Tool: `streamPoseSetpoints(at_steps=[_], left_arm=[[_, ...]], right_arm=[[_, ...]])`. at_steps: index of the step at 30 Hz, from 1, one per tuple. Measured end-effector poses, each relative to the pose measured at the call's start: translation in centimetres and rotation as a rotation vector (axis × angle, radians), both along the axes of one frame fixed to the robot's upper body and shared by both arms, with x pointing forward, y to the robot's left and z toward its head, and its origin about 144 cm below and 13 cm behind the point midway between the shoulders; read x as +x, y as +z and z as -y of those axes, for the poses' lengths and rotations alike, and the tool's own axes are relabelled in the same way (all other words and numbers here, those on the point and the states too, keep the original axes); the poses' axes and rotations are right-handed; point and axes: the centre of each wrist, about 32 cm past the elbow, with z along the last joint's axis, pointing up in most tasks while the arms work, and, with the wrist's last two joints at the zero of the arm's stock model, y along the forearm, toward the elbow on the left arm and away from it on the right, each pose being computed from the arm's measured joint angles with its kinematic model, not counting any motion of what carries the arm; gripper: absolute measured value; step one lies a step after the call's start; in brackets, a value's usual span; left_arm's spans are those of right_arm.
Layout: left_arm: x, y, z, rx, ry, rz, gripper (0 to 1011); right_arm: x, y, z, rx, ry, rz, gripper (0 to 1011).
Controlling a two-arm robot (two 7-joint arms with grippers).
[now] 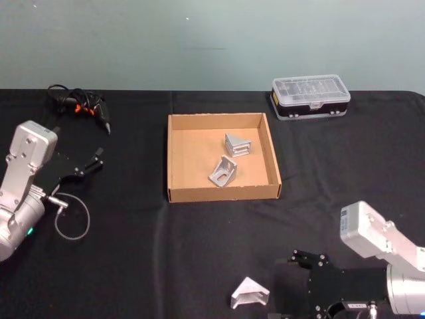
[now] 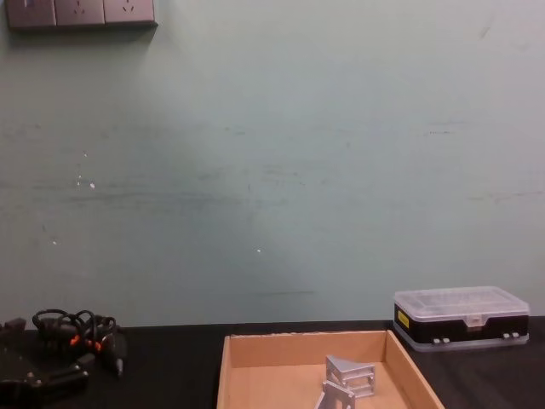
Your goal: Use one hand to pick up the angle iron from the table and place it into the box.
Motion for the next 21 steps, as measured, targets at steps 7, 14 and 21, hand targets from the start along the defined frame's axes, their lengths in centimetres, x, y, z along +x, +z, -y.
streamPoseSetpoints(at_steps=[7, 14, 21], left_arm=[[0.0, 0.0, 0.0, 0.0, 0.0, 0.0, 1005], [0.0, 0.0, 0.0, 0.0, 0.0, 0.0, 1004], [0.0, 0.0, 0.0, 0.0, 0.0, 0.0, 1005]], right_arm=[[0.4, -0.3, -0.6, -0.065, -0.004, -0.028, 1004], [0.9, -0.5, -1.2, -0.078, -0.026, -0.039, 1004], [1.4, -0.6, -1.9, -0.085, -0.033, -0.047, 1004]])
